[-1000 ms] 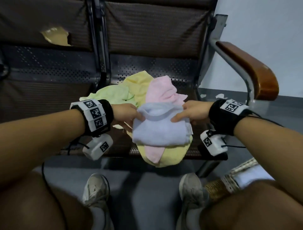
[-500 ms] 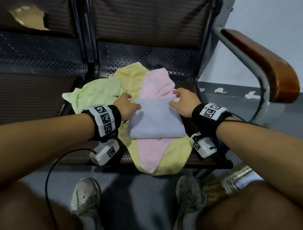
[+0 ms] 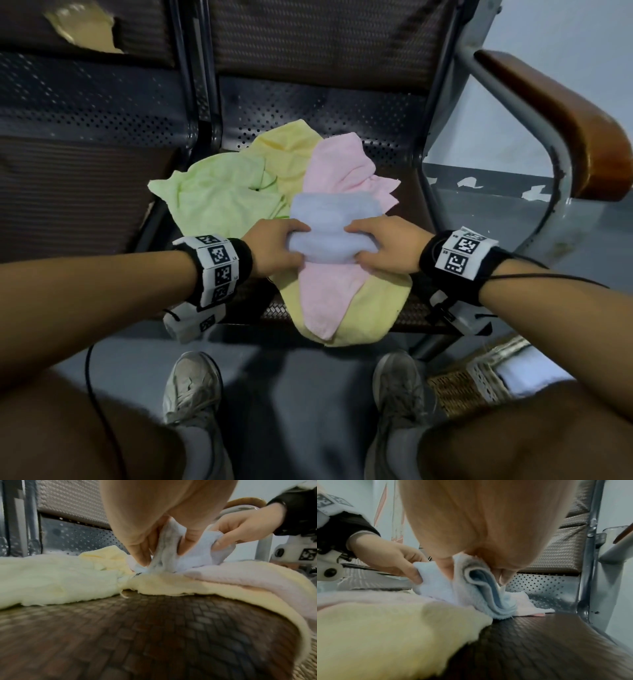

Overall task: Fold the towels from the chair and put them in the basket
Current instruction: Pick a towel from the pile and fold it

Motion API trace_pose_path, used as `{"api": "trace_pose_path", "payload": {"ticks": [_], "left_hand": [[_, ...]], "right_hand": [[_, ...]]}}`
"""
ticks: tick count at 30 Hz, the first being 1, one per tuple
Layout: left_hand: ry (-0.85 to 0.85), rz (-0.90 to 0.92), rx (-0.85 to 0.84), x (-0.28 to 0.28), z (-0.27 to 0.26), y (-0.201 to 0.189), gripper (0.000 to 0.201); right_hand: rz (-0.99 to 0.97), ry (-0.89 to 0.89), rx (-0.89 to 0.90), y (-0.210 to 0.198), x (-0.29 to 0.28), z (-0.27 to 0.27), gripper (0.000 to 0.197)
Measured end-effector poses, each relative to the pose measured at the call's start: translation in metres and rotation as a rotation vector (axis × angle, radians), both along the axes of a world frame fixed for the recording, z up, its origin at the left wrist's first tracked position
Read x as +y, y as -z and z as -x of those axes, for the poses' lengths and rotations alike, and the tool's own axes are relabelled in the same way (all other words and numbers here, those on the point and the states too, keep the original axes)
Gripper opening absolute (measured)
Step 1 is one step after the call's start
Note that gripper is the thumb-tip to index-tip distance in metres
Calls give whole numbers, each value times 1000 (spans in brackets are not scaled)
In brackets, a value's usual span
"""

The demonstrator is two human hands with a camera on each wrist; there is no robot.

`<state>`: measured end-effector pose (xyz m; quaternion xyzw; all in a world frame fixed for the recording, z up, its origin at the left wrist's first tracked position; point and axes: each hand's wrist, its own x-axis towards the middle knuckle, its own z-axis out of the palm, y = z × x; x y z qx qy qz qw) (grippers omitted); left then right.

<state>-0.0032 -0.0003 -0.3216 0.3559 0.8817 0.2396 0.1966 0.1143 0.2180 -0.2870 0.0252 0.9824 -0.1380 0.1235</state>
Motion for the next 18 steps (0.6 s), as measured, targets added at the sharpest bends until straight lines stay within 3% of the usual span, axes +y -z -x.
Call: {"api": "trace_pose_path", "payload": {"ticks": [1, 3, 7, 11, 14, 18], "left_hand": [[-26, -23, 22, 1, -1, -3, 34], [-88, -95, 33, 1, 1, -9, 11], [-186, -226, -104, 2, 8, -21, 26], [-266, -275, -262, 8, 11, -25, 58], [-307, -196, -258, 13, 16, -15, 49], [-344, -34, -207, 15, 18, -8, 40]], "right_hand": [[2, 6, 36, -3, -1, -1, 24], [37, 50, 112, -12, -1, -2, 15], [77, 130, 209, -28, 5, -2, 19], [409, 275, 116, -29, 11, 1, 26], [515, 324, 29, -22, 15, 4, 29], [386, 294, 39, -9, 20, 7, 27]]}}
